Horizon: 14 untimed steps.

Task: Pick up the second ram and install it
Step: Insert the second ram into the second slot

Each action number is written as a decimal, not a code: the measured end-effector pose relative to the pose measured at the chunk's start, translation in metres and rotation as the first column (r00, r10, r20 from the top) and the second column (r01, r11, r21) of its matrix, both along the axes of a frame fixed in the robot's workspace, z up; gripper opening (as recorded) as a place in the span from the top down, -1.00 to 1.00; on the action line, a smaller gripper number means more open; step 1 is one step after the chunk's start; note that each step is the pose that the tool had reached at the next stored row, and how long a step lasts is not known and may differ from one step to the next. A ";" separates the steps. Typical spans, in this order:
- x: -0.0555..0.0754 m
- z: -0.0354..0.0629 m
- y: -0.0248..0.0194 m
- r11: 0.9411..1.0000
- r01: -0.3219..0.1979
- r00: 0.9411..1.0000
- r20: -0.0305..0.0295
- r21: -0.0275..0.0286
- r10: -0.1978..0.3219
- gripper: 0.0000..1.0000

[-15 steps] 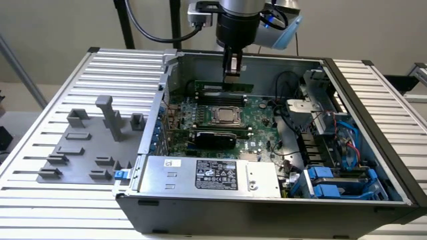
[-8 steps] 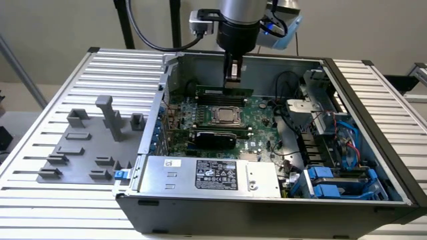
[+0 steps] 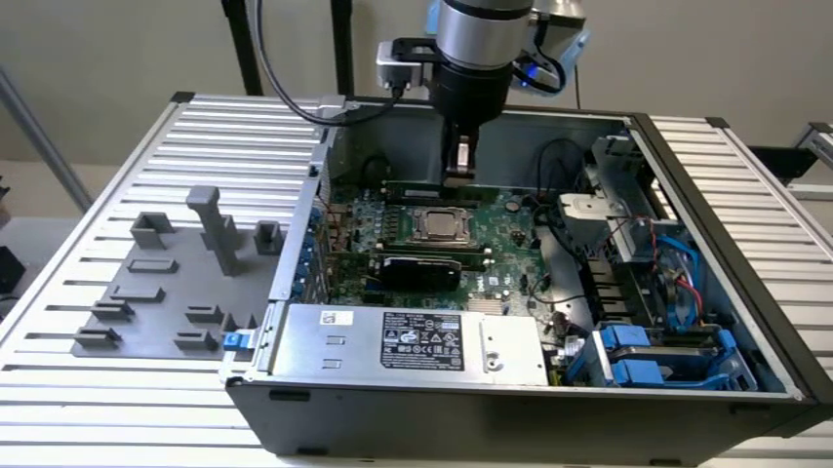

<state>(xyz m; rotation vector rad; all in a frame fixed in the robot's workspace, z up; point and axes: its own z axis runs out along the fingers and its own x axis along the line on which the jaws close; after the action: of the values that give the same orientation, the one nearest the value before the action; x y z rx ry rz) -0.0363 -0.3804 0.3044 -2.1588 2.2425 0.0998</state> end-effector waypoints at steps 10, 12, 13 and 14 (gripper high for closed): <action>-0.001 -0.0182 -0.0041 1.000 0.000 1.000 0.000 0.000 0.000 1.00; -0.001 -0.0218 -0.0041 1.000 0.000 1.000 0.000 0.000 0.000 1.00; -0.001 -0.0236 -0.0041 1.000 0.000 1.000 0.000 0.000 0.000 1.00; -0.001 -0.0255 -0.0042 1.000 0.000 1.000 0.000 0.000 0.000 1.00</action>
<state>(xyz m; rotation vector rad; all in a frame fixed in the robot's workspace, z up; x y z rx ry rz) -0.0378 -0.3846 0.2789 -2.1589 2.2426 0.0997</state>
